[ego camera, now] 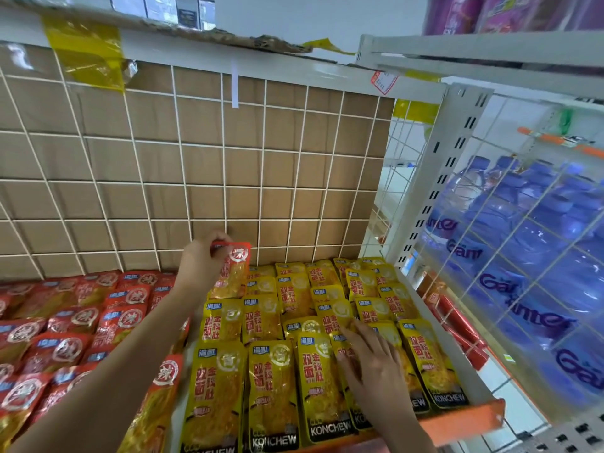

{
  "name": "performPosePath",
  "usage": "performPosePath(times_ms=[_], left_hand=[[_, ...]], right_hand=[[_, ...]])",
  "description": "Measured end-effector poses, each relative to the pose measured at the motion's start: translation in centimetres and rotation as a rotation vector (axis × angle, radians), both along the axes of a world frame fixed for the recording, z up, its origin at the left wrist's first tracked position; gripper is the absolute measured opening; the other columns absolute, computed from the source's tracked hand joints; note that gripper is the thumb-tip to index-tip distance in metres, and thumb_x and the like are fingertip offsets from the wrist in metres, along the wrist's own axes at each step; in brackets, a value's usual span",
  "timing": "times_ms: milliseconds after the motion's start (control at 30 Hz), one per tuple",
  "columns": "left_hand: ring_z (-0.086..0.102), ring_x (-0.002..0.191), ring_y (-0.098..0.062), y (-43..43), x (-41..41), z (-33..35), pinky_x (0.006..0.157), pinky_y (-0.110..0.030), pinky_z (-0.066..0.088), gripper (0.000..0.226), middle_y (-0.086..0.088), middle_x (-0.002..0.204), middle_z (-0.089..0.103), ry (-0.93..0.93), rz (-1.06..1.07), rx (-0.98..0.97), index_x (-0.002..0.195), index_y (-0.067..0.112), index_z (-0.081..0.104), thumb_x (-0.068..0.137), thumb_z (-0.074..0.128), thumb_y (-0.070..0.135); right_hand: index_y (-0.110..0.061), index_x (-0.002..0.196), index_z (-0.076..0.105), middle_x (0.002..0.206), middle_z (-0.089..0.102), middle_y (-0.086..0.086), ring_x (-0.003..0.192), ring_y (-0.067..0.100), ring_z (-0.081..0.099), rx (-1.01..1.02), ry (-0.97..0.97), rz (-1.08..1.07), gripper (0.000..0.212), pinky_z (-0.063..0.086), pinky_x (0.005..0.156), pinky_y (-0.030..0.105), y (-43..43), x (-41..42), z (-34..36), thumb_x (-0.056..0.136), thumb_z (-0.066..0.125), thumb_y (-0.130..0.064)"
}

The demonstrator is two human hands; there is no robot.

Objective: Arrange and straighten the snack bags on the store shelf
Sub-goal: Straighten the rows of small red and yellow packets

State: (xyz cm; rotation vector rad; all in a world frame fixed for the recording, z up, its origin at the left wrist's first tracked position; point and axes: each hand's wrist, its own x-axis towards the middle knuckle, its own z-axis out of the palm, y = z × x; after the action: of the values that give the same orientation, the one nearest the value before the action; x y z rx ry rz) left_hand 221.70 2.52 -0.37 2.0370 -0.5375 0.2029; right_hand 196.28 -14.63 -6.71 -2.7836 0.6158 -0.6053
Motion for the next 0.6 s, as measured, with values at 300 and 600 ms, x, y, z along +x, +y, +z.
performPosePath(times_ms=[300,600], left_hand=[[0.053,0.059,-0.001,1.1,-2.5,3.4,0.056,-0.016,0.045,0.025,0.009,0.071,0.057,-0.083,-0.049,-0.258,0.080,0.030,0.054,0.089,0.057,0.007],[0.059,0.064,-0.002,6.4,-5.3,4.5,0.060,-0.022,0.050,0.024,0.012,0.070,0.063,-0.056,-0.100,-0.243,0.080,0.027,0.057,0.088,0.058,0.005]], right_hand=[[-0.026,0.116,0.061,0.123,0.061,-0.001,0.105,0.023,0.063,0.029,0.043,0.011,0.042,0.049,0.085,0.042,0.1,-0.1,0.3,0.085,0.039,-0.046],[-0.018,0.110,0.064,0.119,0.062,0.008,0.105,0.033,0.062,0.021,-0.001,0.017,0.048,0.050,0.080,0.051,0.2,0.6,1.1,0.080,0.039,-0.047]])
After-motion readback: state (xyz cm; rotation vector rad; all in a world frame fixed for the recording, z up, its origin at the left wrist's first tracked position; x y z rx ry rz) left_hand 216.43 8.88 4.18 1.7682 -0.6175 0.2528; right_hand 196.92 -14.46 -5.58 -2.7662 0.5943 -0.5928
